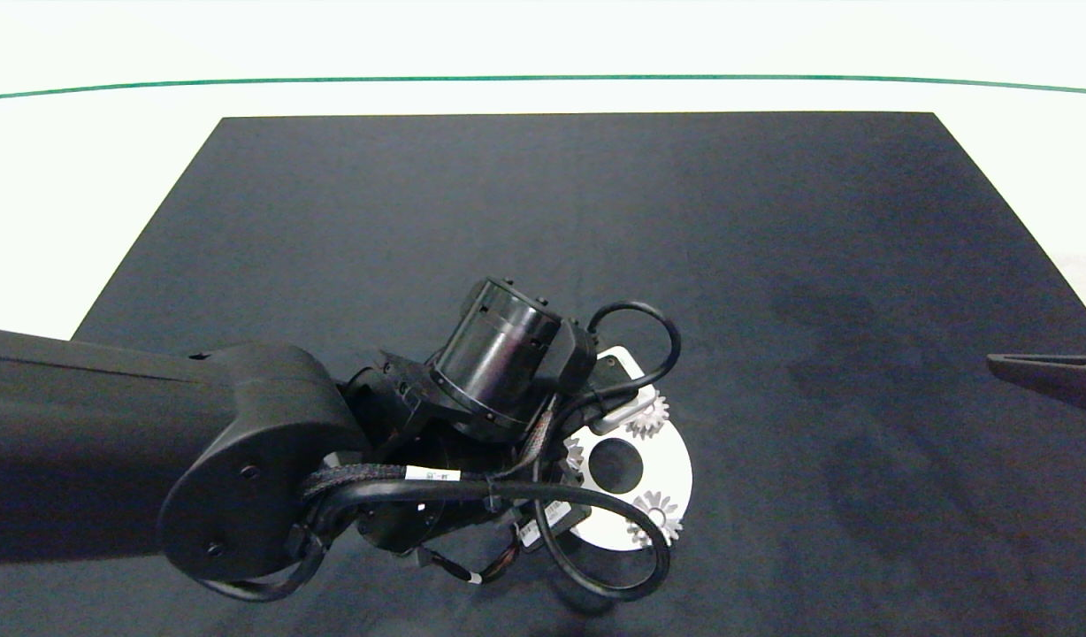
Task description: Install three planetary gears onto the carrier pins
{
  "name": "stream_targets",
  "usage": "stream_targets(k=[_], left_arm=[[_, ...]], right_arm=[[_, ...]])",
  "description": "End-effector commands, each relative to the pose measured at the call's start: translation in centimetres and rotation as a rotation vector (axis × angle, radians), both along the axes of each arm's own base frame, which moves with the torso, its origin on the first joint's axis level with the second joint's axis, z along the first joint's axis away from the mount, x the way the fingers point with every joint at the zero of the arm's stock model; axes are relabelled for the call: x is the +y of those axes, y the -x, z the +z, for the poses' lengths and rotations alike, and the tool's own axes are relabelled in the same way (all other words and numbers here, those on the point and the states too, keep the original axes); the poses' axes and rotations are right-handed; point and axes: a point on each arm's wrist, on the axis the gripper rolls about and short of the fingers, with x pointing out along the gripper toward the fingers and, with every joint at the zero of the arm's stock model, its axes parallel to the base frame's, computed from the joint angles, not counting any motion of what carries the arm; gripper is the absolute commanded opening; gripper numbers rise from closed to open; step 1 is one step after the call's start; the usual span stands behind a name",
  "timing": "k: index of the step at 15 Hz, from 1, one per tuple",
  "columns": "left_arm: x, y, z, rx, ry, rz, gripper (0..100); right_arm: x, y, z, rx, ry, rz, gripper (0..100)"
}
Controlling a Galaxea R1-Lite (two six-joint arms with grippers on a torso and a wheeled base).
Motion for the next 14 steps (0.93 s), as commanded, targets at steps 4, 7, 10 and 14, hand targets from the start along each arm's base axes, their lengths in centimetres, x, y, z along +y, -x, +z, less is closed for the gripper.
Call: stream_targets(k=[4, 7, 10, 14], left_arm=[[0.0, 0.0, -0.3, 0.005, -0.010, 0.002, 100], [0.2, 0.1, 0.3, -0.001, 0.008, 0.009, 100], [1.7, 0.1, 1.5, -0.016, 0.048, 0.050, 100], [5.8, 0.8, 3.0, -0.041, 0.091, 0.135, 100]], right_arm=[[0.0, 0.0, -0.1, 0.005, 0.002, 0.001, 100], [-0.1, -0.1, -0.1, 0.005, 0.002, -0.007, 100], [-0.4, -0.2, -0.1, 0.008, -0.005, -0.024, 100], [-0.4, -0.1, 0.0, 0.013, -0.045, -0.041, 100]])
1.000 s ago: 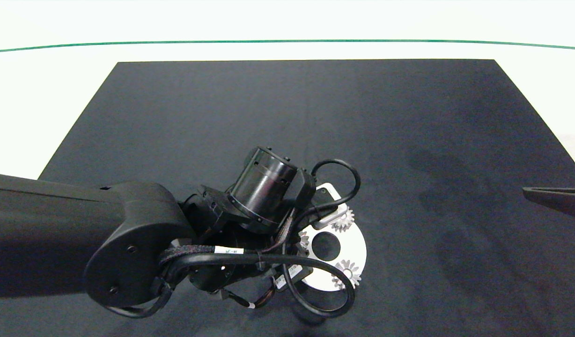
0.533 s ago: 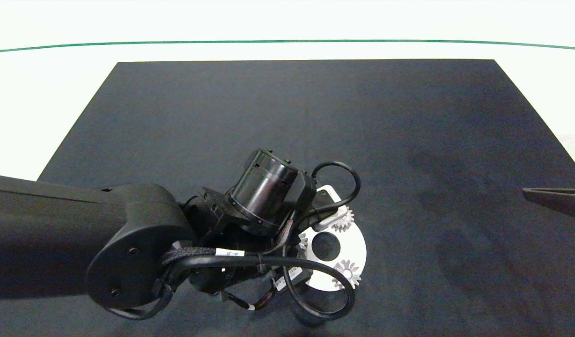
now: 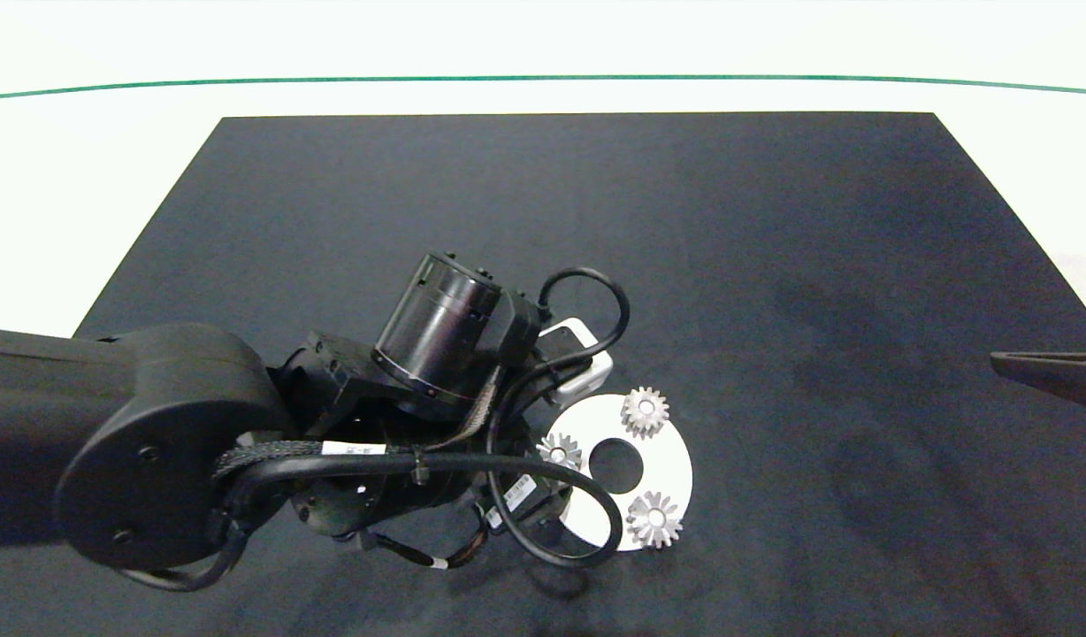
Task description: Install three planetary gears onto the carrier pins
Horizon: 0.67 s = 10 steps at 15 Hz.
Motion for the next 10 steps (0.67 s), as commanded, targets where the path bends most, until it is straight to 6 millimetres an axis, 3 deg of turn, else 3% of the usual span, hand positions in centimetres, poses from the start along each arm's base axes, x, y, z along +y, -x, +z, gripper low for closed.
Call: stream_targets(k=[1, 4, 10], left_arm=[[3.9, 0.8, 2.1, -0.038, 0.073, 0.095, 100], [7.3, 0.7, 3.6, -0.077, 0.124, 0.205, 100], [12.6, 3.0, 4.1, -0.112, 0.183, 0.366, 100]], right_arm=[[0.0, 0.0, 0.1, 0.006, -0.039, -0.020, 100], [-0.2, 0.7, 0.2, -0.006, -0.065, -0.040, 100], [-1.1, 3.0, 0.0, -0.020, -0.025, -0.120, 100]])
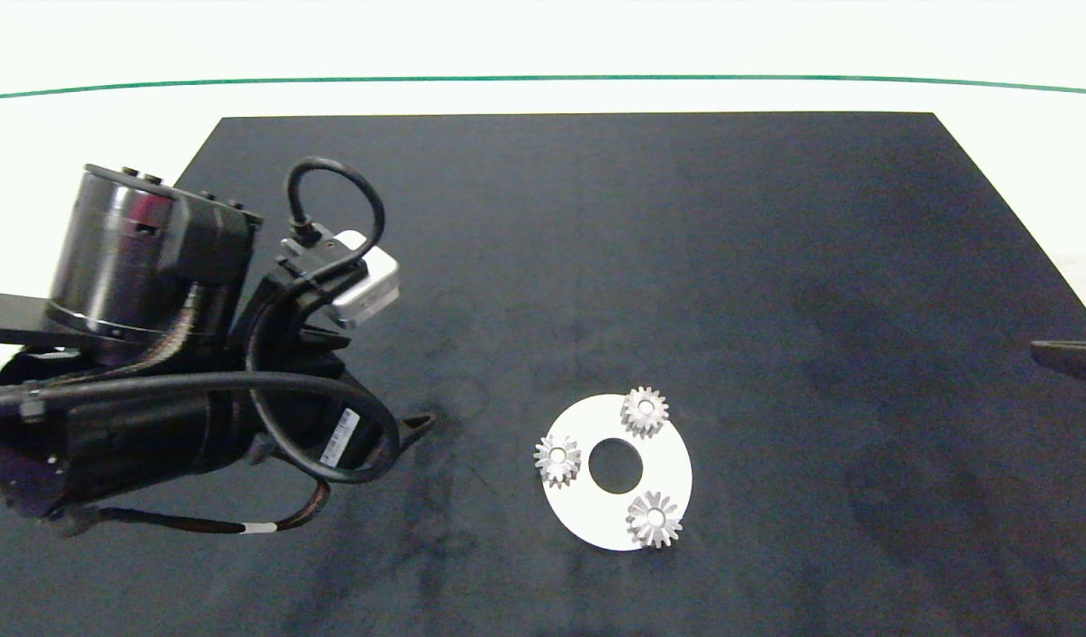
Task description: Install three planetary gears onto the carrier pins
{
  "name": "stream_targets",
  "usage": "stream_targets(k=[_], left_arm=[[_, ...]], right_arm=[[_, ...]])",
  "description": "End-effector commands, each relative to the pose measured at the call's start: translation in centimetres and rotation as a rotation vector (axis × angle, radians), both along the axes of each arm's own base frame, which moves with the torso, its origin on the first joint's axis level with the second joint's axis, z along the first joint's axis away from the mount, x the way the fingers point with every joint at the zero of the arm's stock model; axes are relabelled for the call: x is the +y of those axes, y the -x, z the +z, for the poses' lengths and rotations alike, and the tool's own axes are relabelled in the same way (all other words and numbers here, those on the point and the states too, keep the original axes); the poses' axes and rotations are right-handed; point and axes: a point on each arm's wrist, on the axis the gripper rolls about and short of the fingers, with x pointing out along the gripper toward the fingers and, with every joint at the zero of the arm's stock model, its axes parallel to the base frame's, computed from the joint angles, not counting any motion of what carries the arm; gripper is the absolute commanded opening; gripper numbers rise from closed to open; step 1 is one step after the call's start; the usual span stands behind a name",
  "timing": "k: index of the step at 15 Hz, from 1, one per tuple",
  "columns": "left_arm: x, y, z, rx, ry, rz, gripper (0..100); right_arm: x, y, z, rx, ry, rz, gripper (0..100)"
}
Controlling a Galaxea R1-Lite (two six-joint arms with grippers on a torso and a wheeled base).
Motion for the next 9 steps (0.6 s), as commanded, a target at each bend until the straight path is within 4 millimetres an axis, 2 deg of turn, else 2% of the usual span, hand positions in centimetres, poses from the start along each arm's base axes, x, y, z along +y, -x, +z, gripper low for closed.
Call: stream_targets(k=[1, 3, 6, 9], left_arm=[[2.9, 1.6, 0.7, -0.044, 0.031, 0.082, 100], [5.5, 2.3, 1.1, -0.071, 0.076, 0.207, 100], [7.3, 3.5, 1.3, -0.090, 0.150, 0.314, 100], [10.0, 5.9, -0.1, -0.104, 0.189, 0.462, 100]], right_arm=[[-0.5, 1.5, -0.5, 0.010, 0.016, -0.020, 100], [-0.9, 2.8, -1.3, 0.008, 0.003, -0.036, 100], [-1.3, 3.7, -2.0, 0.011, -0.032, -0.068, 100], [-1.9, 5.6, -3.1, -0.002, -0.047, -0.101, 100]])
